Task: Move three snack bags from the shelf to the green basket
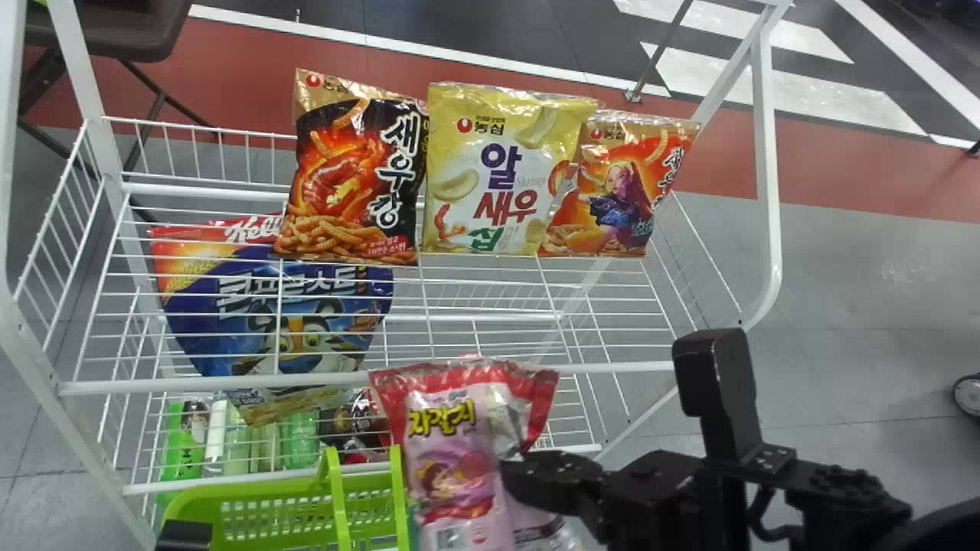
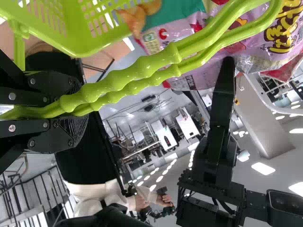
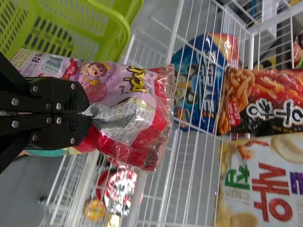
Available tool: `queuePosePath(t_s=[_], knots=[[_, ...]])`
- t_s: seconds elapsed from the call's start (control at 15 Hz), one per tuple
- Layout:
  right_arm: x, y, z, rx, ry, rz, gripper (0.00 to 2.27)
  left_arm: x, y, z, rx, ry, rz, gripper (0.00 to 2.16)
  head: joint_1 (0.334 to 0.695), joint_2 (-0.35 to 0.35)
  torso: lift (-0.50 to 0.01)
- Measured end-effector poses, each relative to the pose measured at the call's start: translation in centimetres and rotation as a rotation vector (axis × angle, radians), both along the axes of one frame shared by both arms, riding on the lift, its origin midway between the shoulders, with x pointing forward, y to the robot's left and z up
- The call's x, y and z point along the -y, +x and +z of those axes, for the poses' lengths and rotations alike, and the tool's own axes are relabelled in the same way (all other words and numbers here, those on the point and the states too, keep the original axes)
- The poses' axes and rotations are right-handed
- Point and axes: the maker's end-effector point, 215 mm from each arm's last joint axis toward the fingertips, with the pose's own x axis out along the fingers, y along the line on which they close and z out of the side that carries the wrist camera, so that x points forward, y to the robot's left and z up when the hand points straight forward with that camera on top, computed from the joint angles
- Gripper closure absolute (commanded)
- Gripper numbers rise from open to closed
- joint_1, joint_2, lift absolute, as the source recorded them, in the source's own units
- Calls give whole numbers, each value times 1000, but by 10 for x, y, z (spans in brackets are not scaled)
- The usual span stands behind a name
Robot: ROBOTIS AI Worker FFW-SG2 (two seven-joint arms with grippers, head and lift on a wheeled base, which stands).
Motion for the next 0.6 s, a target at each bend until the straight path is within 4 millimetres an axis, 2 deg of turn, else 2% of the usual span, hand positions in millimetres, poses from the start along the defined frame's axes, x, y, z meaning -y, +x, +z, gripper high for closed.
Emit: queuePosePath(t_s=[0.07,0.4,0.6], knots=[[-10,-6,-10,-33,28,8,2240,1,1,1,1,-2,2,1639,695,-350,-47],[-47,-37,-84,-224,35,65,2236,3,3,3,1,-9,5,1639,695,-350,-47],[-60,-53,-115,-301,17,96,2236,2,4,3,2,-6,6,1639,695,-350,-47]])
